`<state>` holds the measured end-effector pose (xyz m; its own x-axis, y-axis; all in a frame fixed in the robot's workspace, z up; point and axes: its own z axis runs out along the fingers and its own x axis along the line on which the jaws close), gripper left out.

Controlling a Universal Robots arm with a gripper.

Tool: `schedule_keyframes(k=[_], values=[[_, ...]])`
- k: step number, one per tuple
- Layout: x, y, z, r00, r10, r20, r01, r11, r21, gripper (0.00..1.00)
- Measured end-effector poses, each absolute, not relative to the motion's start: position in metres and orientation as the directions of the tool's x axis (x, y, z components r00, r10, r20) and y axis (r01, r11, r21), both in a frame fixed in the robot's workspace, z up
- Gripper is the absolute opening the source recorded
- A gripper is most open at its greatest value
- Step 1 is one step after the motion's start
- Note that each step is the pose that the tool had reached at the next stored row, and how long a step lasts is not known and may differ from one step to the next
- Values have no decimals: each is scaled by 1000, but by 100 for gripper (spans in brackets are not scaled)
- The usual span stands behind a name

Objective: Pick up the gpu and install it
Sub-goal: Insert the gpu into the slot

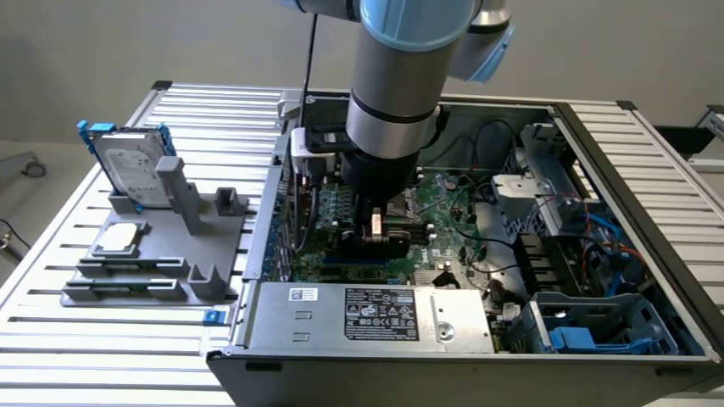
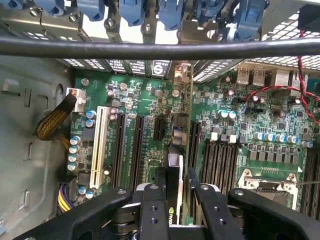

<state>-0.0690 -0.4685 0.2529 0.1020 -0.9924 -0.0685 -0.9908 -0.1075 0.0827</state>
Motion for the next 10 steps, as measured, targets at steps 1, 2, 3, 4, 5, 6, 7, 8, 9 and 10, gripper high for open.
schedule_keyframes(k=[1,2,3,4,5,6,7,8,9,10], values=[[-69,-469,253,102,-992,-69,-991,-107,84,27],[-69,-468,253,102,-992,-69,-991,-107,86,27],[-69,-468,253,102,-992,-69,-990,-107,87,27],[-69,-469,253,102,-992,-69,-990,-107,88,27],[-69,-469,253,101,-992,-69,-990,-108,90,27],[-69,-469,253,101,-992,-69,-990,-107,91,27],[-69,-469,253,101,-992,-70,-990,-107,93,27],[-69,-469,253,101,-992,-70,-990,-107,94,27],[-69,-469,253,101,-992,-70,-990,-107,95,27],[-69,-469,253,101,-992,-70,-990,-107,96,27]])
